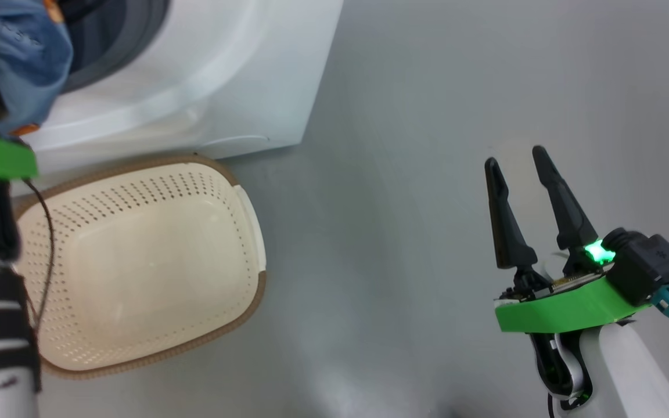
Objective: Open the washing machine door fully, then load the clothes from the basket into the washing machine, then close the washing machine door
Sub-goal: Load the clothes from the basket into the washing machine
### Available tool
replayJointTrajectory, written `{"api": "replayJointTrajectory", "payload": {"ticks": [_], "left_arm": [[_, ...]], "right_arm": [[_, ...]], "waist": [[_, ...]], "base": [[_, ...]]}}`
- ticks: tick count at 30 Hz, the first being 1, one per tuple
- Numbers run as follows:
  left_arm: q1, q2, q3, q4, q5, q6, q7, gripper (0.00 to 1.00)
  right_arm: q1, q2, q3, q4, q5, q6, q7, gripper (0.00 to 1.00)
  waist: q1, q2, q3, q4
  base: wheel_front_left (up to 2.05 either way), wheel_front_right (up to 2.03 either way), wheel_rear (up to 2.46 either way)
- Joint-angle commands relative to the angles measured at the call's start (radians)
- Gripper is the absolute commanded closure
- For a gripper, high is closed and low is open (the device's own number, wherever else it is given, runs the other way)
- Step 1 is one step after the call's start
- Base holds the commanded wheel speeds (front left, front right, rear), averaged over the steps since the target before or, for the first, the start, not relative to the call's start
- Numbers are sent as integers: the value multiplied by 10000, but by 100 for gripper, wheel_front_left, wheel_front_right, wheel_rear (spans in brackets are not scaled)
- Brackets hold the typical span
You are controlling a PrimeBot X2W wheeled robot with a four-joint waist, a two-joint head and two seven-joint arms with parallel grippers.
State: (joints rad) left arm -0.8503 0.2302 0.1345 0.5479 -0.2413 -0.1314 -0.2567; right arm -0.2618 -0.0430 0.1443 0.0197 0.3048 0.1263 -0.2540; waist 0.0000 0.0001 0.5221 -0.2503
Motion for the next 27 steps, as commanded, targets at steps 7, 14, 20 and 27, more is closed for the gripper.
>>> {"api": "replayJointTrajectory", "payload": {"ticks": [7,14,20,27], "left_arm": [[1841,-207,216,-1083,296,8,-51,0],[3584,-882,408,-2084,572,8,-51,0],[4760,-1161,299,-2737,748,8,-51,0],[5896,-1331,341,-3319,937,8,-51,0]], "right_arm": [[602,-233,-12,-73,-209,44,-78,0],[1109,-564,-301,3,-180,44,-78,0],[1497,-732,-483,16,-155,44,-78,0],[1894,-806,-658,-2,-138,44,-78,0]], "waist": [[0,-1,-1056,645],[0,-1,-1905,1205],[0,-1,-2396,1558],[0,-1,-2796,1851]], "base": [[0,0,0],[0,0,0],[0,0,0],[0,0,0]]}}
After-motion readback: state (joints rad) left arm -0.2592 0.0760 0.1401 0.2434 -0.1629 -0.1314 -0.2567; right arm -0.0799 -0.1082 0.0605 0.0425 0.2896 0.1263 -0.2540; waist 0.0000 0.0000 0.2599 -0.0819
